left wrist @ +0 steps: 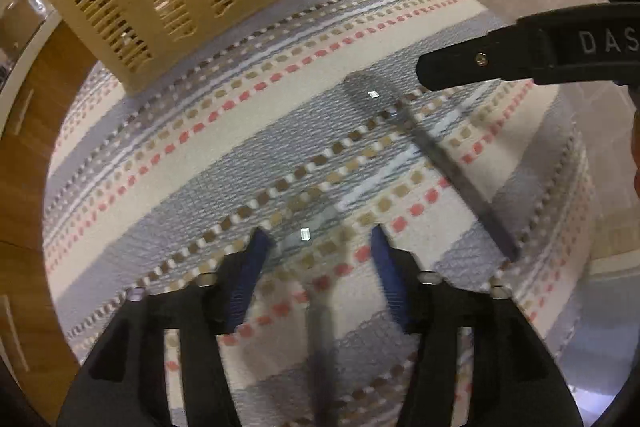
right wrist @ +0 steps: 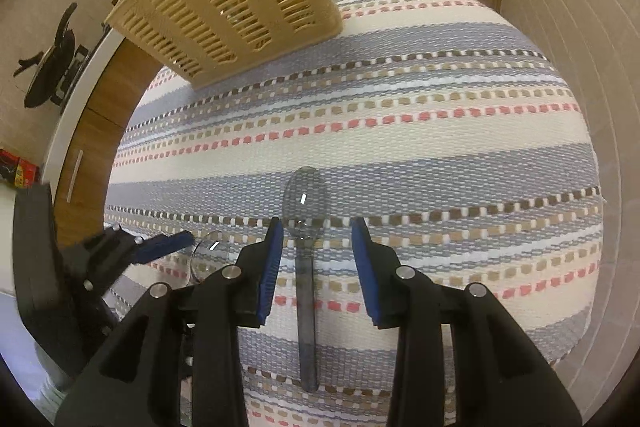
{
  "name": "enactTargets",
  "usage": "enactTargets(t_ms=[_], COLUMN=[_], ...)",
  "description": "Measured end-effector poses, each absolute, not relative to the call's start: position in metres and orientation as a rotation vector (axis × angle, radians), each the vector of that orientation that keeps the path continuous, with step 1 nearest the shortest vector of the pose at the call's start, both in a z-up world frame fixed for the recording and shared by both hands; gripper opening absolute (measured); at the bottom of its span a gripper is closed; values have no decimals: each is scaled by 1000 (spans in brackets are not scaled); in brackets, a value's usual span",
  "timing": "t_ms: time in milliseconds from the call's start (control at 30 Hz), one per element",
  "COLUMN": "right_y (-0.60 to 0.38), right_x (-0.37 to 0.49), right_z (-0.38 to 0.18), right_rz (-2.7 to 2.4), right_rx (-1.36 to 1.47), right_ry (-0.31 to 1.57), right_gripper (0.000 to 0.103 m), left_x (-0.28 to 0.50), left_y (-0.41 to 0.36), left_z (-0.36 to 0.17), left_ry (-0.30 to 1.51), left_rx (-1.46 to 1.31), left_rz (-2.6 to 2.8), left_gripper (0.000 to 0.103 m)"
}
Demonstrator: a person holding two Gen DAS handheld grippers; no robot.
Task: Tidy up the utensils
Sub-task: 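Close the left tool on a clear spoon while the right tool lowers over another spoon, then close the right tool on the clear spoon handle while the left tool holds its spoon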
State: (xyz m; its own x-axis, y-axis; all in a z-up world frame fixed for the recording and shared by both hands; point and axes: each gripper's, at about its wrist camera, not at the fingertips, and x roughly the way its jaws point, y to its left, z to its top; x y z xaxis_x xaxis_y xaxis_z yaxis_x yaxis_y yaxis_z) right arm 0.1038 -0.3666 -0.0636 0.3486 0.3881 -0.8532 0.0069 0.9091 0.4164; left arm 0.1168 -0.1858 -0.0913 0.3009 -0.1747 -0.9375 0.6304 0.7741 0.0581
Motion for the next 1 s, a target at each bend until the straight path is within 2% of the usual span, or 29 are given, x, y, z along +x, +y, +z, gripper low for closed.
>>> enactTargets(t_ms=[33, 200, 500, 533, 567, 600, 1000], right_y=[-369, -363, -320, -318, -317, -315, -298], right_x=[101, 95, 110, 114, 117, 120, 141], right_z=[-62, -57, -69, -71, -72, -72, -83], right_rz=[252, 276, 300, 291, 284, 273, 203], right_rx=[379, 350, 258, 251, 247, 239, 134], right_ry=[1193, 1193, 1258, 1268, 1270, 1267, 1311], right_gripper=[33, 33, 33, 41, 54, 57, 57], left_x=[120, 139, 149, 149, 150, 151, 155], left_y=[-184, -154, -111, -108, -110, -108, -90], left_z=[-90, -82, -59, -57, -55, -55, -47], left_ry=[1146, 1156, 1059, 1055, 1052, 1050, 1030], left_rx=[457, 247, 100, 96, 94, 93, 52], left_rz=[-543, -660, -634, -629, -625, -623, -629], left_gripper=[30, 30, 30, 30, 30, 30, 30])
